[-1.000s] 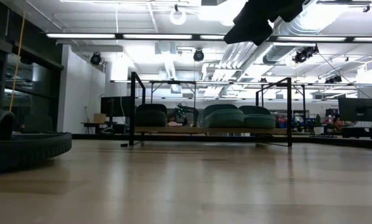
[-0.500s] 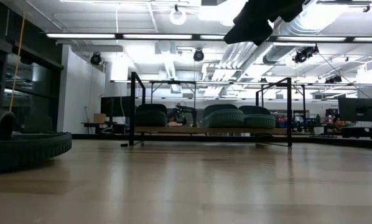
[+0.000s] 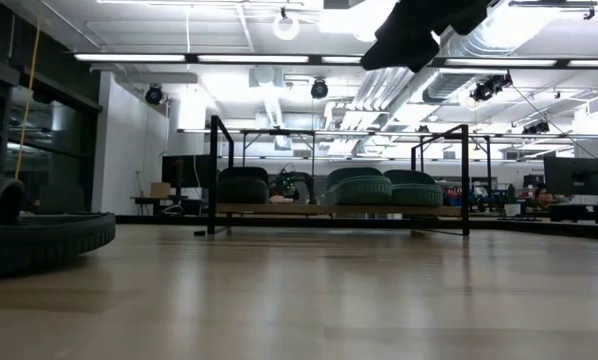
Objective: Pick and place slides into the shelf
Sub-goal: Put the black slipper on the shelf
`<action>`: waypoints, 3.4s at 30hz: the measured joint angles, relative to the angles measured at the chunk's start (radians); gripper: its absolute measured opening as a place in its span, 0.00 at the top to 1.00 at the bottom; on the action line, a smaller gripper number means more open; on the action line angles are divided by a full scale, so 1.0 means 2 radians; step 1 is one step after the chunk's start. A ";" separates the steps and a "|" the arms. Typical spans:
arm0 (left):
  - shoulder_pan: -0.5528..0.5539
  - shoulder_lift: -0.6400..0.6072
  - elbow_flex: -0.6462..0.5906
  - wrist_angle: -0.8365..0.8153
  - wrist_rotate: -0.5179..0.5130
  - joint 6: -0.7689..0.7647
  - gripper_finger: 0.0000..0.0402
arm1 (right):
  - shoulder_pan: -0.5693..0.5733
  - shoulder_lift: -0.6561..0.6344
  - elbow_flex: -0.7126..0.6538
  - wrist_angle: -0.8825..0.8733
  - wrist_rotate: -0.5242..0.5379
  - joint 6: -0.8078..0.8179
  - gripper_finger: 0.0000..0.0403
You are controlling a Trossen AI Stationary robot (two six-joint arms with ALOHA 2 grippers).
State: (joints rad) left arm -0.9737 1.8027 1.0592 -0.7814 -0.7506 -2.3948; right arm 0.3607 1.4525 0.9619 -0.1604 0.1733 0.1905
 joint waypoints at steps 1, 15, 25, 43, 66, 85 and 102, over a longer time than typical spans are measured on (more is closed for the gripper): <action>0.002 0.000 -0.004 0.007 0.000 0.000 0.54 | 0.000 0.000 0.000 0.000 0.004 0.000 0.52; 0.050 0.000 -0.016 0.034 -0.014 0.090 0.67 | 0.000 0.000 0.000 0.000 0.013 0.007 0.52; 0.065 0.000 -0.016 0.052 -0.051 0.139 0.98 | 0.000 0.000 0.000 0.000 0.012 0.009 0.52; 0.065 0.000 -0.016 0.045 -0.255 0.163 0.99 | 0.000 0.000 0.000 0.060 0.031 0.050 0.52; 0.171 0.000 0.146 0.046 -0.278 0.567 0.99 | -0.054 0.000 0.000 0.097 -0.014 0.102 0.52; 0.189 0.000 0.159 0.054 -0.268 0.593 0.96 | -0.057 0.000 0.000 0.101 -0.020 0.082 0.59; 0.189 0.000 0.159 0.076 -0.254 0.635 0.93 | -0.070 0.000 0.000 0.095 -0.030 0.045 0.97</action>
State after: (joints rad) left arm -0.5957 1.8023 1.3766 -0.6289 -1.2577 -1.1248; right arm 0.2202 1.4528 0.9615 0.0291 0.1130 0.2798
